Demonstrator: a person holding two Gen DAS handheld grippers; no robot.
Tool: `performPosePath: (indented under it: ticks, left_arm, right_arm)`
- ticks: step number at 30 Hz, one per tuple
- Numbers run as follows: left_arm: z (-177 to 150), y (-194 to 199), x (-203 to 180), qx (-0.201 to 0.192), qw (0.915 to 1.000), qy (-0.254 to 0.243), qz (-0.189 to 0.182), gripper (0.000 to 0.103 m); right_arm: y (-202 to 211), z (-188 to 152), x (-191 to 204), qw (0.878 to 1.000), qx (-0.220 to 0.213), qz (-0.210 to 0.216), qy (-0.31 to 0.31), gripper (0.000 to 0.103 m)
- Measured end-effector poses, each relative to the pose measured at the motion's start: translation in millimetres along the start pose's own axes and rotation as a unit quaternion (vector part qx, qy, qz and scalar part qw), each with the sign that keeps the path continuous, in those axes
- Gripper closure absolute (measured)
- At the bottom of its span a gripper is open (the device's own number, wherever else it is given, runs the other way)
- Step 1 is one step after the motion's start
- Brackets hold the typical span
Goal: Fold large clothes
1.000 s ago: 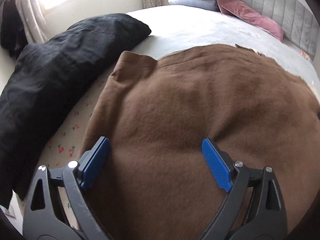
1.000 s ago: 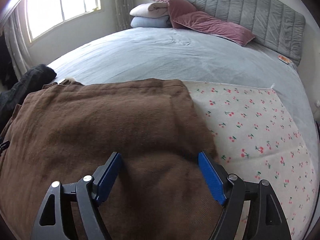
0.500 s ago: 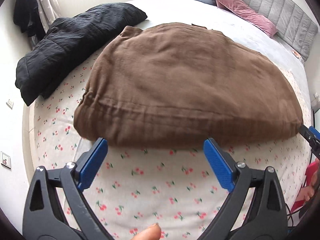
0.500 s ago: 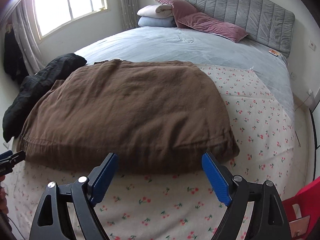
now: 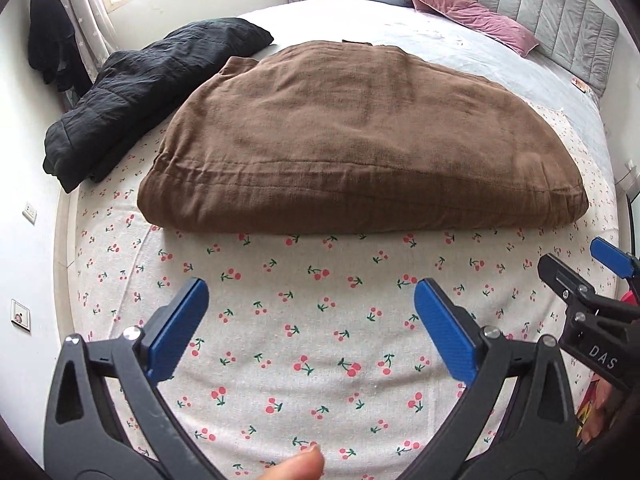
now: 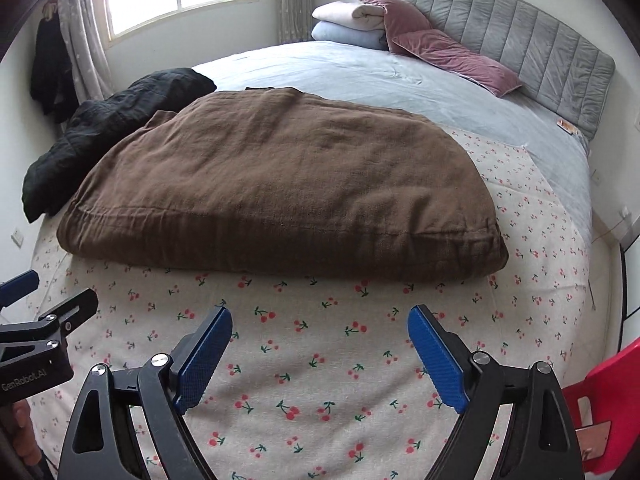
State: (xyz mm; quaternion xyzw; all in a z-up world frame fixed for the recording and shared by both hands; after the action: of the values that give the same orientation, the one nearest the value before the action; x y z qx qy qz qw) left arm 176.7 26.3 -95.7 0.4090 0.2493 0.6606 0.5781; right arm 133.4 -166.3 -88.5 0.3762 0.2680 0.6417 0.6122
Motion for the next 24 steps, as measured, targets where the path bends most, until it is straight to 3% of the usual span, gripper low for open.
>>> performPosePath:
  ticks: [24]
  left_arm:
    - [-8.3,-4.3,2.8,0.011,0.9999,0.004,-0.007,0.001]
  right_arm:
    - [-4.1,-3.4,7.3,1.000,0.004,-0.007,0.014,0.012]
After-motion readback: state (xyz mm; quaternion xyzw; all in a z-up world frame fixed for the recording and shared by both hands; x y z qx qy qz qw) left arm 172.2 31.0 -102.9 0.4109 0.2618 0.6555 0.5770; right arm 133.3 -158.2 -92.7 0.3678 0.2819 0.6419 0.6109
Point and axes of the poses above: each gripper's, at about its wrist camera, not at the fingertips, and y roughly against the way its jaws point, x to its left, z to its top, the point moved 8 cm from there along -y, roughly the way its jaws point, and after that the axes turned 13 degrees about z, right-handed, at the moved point
